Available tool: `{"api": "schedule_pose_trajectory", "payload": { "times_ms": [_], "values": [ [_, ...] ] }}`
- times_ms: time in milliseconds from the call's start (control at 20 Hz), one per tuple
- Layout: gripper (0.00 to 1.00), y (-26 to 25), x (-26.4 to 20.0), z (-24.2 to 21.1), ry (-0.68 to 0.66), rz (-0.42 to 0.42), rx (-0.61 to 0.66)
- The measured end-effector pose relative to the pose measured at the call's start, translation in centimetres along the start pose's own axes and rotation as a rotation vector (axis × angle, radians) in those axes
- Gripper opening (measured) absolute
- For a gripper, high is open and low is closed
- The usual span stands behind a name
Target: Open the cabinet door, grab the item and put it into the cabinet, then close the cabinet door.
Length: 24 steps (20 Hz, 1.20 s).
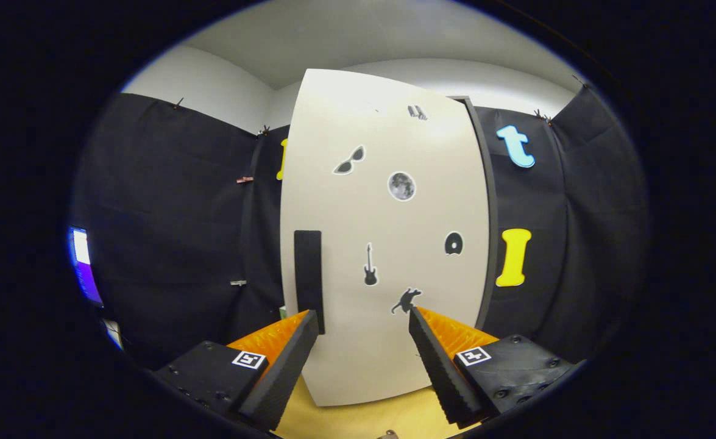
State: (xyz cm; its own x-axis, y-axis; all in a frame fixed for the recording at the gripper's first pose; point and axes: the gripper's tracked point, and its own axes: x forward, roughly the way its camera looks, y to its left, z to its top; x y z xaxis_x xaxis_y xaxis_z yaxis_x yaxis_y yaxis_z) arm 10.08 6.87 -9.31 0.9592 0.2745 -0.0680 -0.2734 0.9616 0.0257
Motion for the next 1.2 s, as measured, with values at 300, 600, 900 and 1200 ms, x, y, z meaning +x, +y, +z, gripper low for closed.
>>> {"api": "schedule_pose_trajectory", "payload": {
  "times_ms": [300, 600, 900, 1200],
  "values": [
    [0.97, -4.1, -1.2, 0.7, -0.023, -0.201, -0.048],
    [0.97, -4.8, -1.5, 1.0, -0.021, -0.234, -0.066],
    [0.97, -5.1, -1.9, 1.0, -0.017, -0.245, -0.061],
    [0.97, -5.0, -1.8, 1.1, -0.017, -0.238, -0.075]
  ]
}}
